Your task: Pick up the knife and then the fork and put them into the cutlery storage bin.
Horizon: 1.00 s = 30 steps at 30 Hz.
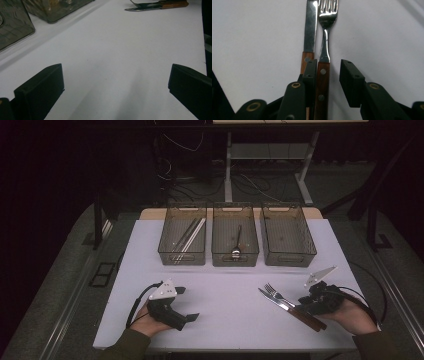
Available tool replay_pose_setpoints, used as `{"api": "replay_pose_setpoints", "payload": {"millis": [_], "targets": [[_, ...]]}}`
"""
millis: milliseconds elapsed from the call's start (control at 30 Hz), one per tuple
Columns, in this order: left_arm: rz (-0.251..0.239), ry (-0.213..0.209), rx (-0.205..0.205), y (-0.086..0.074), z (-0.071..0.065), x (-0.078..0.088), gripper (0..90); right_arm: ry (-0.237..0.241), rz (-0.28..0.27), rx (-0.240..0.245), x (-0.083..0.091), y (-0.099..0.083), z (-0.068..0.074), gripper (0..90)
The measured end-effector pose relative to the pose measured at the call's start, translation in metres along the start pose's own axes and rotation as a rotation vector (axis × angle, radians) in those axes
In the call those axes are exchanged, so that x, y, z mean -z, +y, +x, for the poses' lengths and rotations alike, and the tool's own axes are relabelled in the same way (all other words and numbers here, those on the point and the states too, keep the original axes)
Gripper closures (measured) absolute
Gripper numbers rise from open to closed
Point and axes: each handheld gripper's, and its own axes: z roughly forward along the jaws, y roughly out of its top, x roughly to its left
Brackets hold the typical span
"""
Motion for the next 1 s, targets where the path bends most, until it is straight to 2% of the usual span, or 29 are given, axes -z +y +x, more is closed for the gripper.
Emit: {"api": "replay_pose_setpoints", "payload": {"millis": [267,400,633,667,833,1000], "targets": [[-0.001,0.0,0.002,0.0,0.0,-0.001,0.0,0.002,0.072,0.023,-0.007,0.001,0.002,73.9],[0.0,-0.001,0.0,0.0,0.0,-0.001,0.0,-0.015,0.12,0.029,-0.009,0.006,0.003,75.1],[0.005,-0.002,-0.001,0.0,0.0,-0.002,0.0,-0.031,0.235,0.034,-0.015,0.022,0.006,75.2],[0.005,-0.003,-0.001,0.0,0.0,-0.002,0.0,-0.038,0.249,0.048,-0.015,0.023,0.005,75.2],[0.006,-0.003,0.001,0.0,0.0,-0.003,0.0,-0.051,0.33,0.045,-0.019,0.034,0.007,75.5],[0.012,-0.007,-0.007,0.0,0.0,-0.003,0.0,-0.057,0.357,0.021,-0.021,0.037,0.006,77.3]]}}
